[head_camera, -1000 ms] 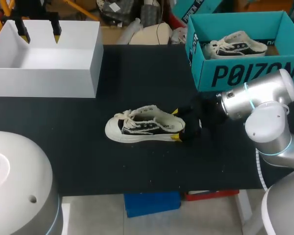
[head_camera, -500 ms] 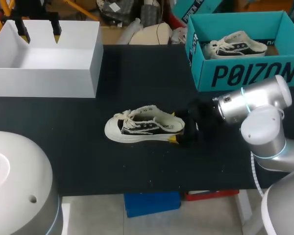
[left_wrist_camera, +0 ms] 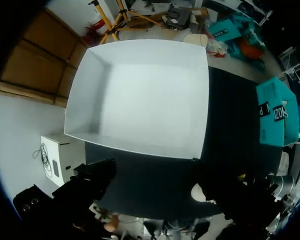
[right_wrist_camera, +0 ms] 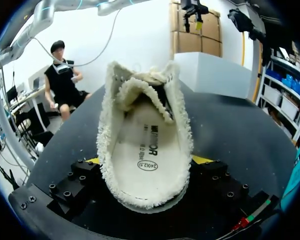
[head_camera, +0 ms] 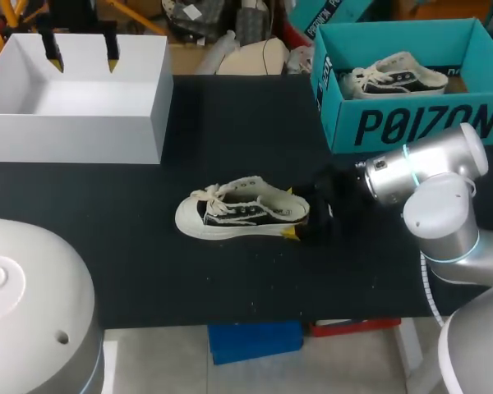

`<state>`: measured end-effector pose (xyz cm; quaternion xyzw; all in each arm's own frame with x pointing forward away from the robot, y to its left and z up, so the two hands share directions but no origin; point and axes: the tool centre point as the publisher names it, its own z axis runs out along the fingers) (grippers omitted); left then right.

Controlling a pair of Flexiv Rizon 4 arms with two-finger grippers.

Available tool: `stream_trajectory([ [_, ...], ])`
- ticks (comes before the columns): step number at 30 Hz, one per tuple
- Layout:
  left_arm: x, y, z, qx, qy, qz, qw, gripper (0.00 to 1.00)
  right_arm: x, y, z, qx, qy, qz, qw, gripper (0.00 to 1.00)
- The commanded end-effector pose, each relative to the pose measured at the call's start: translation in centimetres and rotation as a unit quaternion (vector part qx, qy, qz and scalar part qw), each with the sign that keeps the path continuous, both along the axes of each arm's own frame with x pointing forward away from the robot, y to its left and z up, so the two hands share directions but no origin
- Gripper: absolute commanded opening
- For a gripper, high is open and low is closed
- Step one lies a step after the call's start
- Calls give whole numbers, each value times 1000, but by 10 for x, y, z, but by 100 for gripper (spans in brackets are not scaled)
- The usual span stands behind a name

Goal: Take the shoe out of the shoebox, open the shoe tongue, remove and reinsert the insole, then place the shoe into the shoebox

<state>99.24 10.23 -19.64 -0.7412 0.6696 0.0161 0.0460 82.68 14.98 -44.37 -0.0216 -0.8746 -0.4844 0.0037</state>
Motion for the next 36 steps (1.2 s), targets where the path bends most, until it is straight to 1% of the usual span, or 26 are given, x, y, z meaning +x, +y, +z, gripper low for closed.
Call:
stream_trajectory([
  [1,-41,-52,0,29,-32,-2,999,100,1,3,-4,-1,0,-1,1000,0],
  [8,-90,-108,-7,8,-22,-11,1000,100,1,3,-4,-1,0,-1,1000,0],
  [9,-96,-115,-9,11,-33,-11,999,100,1,3,-4,-1,0,-1,1000,0],
  [12,-117,-136,-16,13,-17,-39,999,100,1,3,-4,-1,0,-1,1000,0],
  [27,-117,-136,-16,13,-17,-39,999,100,1,3,-4,-1,0,-1,1000,0],
  [29,-119,-135,-8,14,-38,-24,999,100,1,3,-4,-1,0,-1,1000,0],
  [32,-135,-156,-5,30,-69,-33,997,100,1,3,-4,-1,0,-1,1000,0],
  [34,-148,-174,-8,37,-78,-47,995,100,1,3,-4,-1,0,-1,1000,0],
  [36,-158,-191,-14,56,-80,-55,994,100,1,3,-4,-1,0,-1,1000,0],
])
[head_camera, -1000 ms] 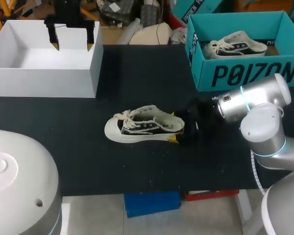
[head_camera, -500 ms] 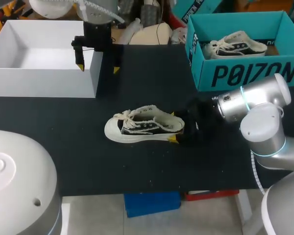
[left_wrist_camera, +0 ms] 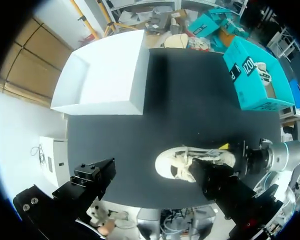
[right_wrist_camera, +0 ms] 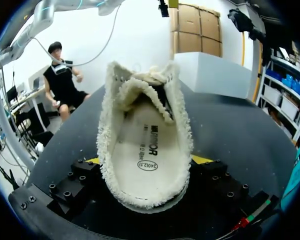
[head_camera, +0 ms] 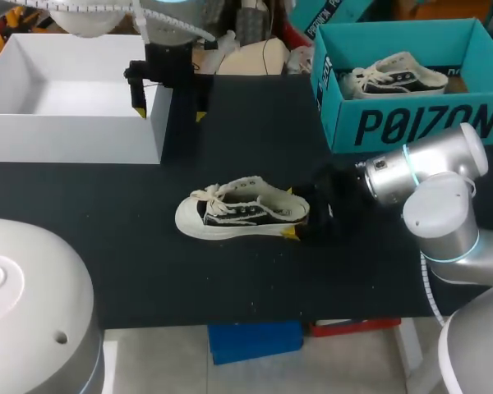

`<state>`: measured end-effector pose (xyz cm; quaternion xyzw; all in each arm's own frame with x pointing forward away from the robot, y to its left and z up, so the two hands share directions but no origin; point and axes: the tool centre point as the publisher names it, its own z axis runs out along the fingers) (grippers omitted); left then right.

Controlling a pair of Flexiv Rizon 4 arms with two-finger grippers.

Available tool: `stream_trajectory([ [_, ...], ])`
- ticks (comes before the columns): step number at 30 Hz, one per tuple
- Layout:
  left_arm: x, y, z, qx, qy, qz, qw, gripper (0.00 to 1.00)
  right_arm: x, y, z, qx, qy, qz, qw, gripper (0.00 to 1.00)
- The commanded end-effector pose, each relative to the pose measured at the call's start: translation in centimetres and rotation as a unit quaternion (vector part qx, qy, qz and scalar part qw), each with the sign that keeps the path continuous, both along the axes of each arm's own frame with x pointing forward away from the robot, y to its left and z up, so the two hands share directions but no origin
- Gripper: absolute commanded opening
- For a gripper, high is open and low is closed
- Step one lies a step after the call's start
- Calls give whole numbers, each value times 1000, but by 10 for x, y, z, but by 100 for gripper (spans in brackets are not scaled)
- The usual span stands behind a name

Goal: Take the shoe out of the shoebox, open the shoe tongue, remove and reinsert the insole, then place the shoe into the shoebox

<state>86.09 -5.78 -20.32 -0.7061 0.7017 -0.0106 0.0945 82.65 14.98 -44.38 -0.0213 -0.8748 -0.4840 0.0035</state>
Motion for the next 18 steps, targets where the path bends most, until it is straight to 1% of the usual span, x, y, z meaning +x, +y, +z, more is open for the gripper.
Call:
stream_trajectory([
  [1,-32,-40,-12,37,-27,-15,999,100,2,3,-4,0,0,-1,1000,0],
  [2,-37,-48,-17,42,-12,-19,999,100,2,3,-4,0,0,-1,1000,0],
  [3,-42,-55,-23,64,-16,-21,998,100,2,3,-4,0,0,-1,1000,0],
  [4,-46,-62,-29,72,-22,-30,997,100,2,3,-4,0,0,-1,1000,0],
  [8,-59,-81,-47,92,-11,-45,995,100,2,3,-4,0,0,-1,1000,0],
  [11,-60,-91,-59,99,13,-35,994,100,2,3,-4,0,0,-1,1000,0],
  [18,-61,-114,-84,109,44,-26,993,100,2,3,-4,0,0,-1,1000,0],
])
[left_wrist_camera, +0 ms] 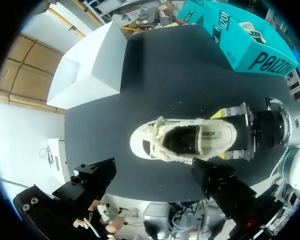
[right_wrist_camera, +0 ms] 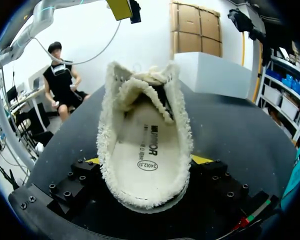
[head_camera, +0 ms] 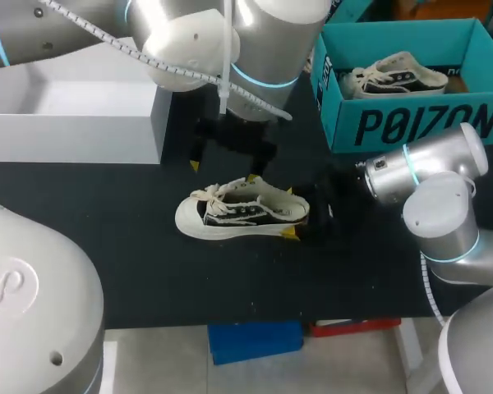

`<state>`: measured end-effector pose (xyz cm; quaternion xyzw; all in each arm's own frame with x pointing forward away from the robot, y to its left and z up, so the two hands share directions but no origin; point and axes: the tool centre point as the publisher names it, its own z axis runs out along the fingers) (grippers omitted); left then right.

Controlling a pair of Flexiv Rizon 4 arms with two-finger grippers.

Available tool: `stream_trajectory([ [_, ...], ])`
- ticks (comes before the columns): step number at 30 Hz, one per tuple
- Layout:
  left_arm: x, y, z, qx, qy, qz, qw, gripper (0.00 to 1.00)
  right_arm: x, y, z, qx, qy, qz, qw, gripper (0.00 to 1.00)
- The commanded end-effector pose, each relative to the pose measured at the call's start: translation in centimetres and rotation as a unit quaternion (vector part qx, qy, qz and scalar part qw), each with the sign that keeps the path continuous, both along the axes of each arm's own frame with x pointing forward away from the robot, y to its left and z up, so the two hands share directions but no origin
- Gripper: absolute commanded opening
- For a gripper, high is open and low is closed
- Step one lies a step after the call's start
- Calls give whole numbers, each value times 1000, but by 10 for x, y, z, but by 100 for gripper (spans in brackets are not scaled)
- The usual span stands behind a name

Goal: Take the shoe out of the shoebox, open the shoe tongue, remove and reinsert the insole, then place the shoe into the shoebox

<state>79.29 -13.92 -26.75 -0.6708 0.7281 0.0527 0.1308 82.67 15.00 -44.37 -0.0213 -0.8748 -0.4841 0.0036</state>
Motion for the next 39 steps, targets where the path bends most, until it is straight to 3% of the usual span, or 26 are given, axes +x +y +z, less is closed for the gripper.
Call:
stream_trajectory([
  [1,7,-36,-24,39,28,15,999,100,2,2,-4,0,0,-1,1000,0],
  [14,10,-63,-68,70,67,17,995,100,2,2,-4,0,0,-1,1000,0],
  [25,22,-51,-102,109,74,22,991,100,2,2,-4,0,0,-1,1000,0],
  [33,30,-40,-102,115,66,9,991,100,2,2,-4,0,0,-1,1000,0],
  [34,30,-38,-101,114,63,7,991,87,2,2,-4,0,0,-1,1000,0],
  [35,31,-37,-100,115,60,6,992,48,2,2,-4,0,0,-1,1000,0],
  [37,31,-34,-99,116,59,2,991,0,2,2,-4,0,0,-1,1000,0],
  [39,30,-32,-100,125,56,-1,991,0,2,2,-4,0,0,-1,1000,0],
])
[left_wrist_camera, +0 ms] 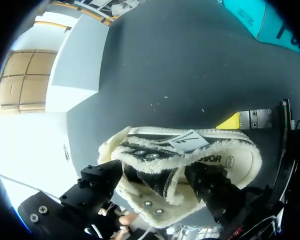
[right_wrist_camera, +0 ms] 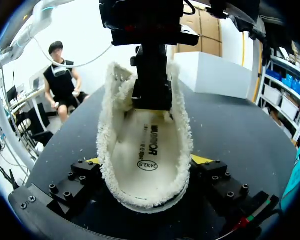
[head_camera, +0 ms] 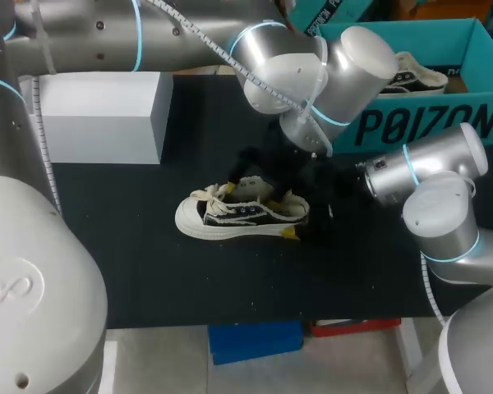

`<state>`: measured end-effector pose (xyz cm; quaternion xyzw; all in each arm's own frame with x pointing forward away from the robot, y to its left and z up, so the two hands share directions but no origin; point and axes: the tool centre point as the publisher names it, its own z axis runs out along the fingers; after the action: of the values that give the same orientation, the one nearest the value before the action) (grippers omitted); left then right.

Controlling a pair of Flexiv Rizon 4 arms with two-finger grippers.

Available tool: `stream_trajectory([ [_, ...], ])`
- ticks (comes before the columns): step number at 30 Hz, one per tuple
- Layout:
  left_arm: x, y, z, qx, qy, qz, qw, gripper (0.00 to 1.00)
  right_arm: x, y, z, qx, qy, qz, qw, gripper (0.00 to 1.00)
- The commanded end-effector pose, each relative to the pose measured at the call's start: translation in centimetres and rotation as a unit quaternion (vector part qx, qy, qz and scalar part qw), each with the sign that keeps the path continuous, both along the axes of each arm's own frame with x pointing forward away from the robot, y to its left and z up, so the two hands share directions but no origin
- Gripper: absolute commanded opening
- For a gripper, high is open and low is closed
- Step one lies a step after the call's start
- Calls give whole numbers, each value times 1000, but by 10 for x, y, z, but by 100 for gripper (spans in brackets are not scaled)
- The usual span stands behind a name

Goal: Take the shoe out of the shoebox, open the shoe tongue, remove and reinsert the insole, then place the shoe into the shoebox

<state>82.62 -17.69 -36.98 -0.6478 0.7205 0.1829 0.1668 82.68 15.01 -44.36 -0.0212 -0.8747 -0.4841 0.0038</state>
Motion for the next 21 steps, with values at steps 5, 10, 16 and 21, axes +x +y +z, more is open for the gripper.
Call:
stream_trajectory([
  [5,-7,11,-1,21,4,-18,1000,0,1,2,-4,0,0,-1,1000,0],
  [10,-11,13,-2,25,10,-26,999,0,1,2,-4,0,0,-1,1000,0],
  [16,-12,8,5,13,9,-32,999,0,1,2,-4,0,0,-1,1000,0],
  [21,-12,9,18,-9,5,-37,999,0,1,2,-4,0,0,-1,1000,0],
])
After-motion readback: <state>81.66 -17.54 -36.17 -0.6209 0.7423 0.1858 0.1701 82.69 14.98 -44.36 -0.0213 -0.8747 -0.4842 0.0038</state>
